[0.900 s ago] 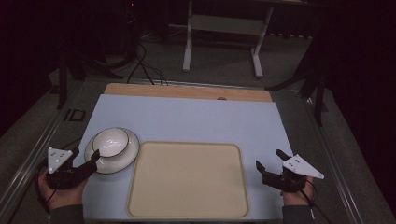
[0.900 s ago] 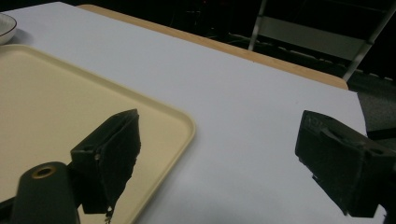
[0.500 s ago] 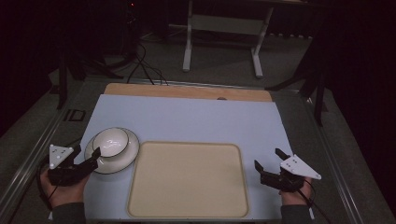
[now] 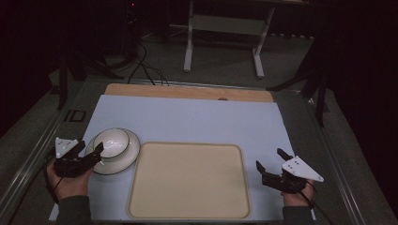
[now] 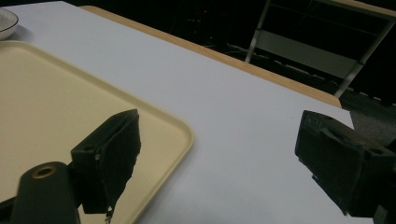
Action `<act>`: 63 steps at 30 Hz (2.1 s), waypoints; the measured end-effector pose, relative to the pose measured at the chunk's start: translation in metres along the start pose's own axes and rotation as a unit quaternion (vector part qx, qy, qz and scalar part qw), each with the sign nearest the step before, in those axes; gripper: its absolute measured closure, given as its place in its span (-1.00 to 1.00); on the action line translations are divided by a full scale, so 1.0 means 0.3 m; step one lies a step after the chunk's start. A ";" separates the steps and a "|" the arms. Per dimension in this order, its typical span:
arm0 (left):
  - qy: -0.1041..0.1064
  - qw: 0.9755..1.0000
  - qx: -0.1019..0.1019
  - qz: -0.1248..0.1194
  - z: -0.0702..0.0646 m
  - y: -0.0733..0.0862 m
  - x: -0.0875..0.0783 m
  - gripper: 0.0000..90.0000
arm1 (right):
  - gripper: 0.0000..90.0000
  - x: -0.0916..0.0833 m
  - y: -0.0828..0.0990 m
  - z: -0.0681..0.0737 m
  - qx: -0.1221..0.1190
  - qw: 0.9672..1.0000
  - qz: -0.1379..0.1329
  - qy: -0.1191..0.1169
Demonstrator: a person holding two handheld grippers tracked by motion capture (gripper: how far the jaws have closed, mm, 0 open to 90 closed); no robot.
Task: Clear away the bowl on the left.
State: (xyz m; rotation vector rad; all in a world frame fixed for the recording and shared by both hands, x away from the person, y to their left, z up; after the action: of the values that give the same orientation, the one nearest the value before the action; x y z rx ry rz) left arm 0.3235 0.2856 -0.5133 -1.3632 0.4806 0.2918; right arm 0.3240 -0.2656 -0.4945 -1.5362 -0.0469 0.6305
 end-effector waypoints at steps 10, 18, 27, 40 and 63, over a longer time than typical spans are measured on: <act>-0.005 1.000 -0.007 0.028 0.029 0.015 0.070 -0.13 | -0.69 -0.004 -0.006 -0.002 -0.001 1.000 -0.006 0.003; -0.008 0.998 -0.027 0.051 0.061 0.033 0.128 -0.11 | -0.69 -0.001 -0.004 0.004 -0.004 1.000 -0.003 -0.001; 0.002 0.996 -0.043 0.075 0.073 0.055 0.167 0.04 | -0.70 0.000 -0.006 -0.002 -0.003 1.000 -0.003 0.003; 0.025 0.993 -0.082 0.084 0.077 0.079 0.181 0.23 | -0.70 -0.006 -0.013 -0.010 0.000 1.000 -0.011 0.007; 0.047 0.985 -0.109 0.122 0.070 0.120 0.234 0.34 | -0.69 -0.011 -0.018 -0.017 0.004 1.000 -0.015 0.010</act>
State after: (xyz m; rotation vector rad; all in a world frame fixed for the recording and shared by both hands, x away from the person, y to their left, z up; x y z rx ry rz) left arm 0.3709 0.3078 -0.5759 -1.5379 0.7130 0.4929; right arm 0.3251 -0.2711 -0.4886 -1.5323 -0.0518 0.5901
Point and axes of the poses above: each handheld gripper's, and its own axes: x roughly forward along the jaws, y roughly out of its underside, z roughly to its left, the point moved 9 cm from there along x, roughly forward along the jaws, and after that the axes turned 15 degrees about x, right-handed, at the moved point
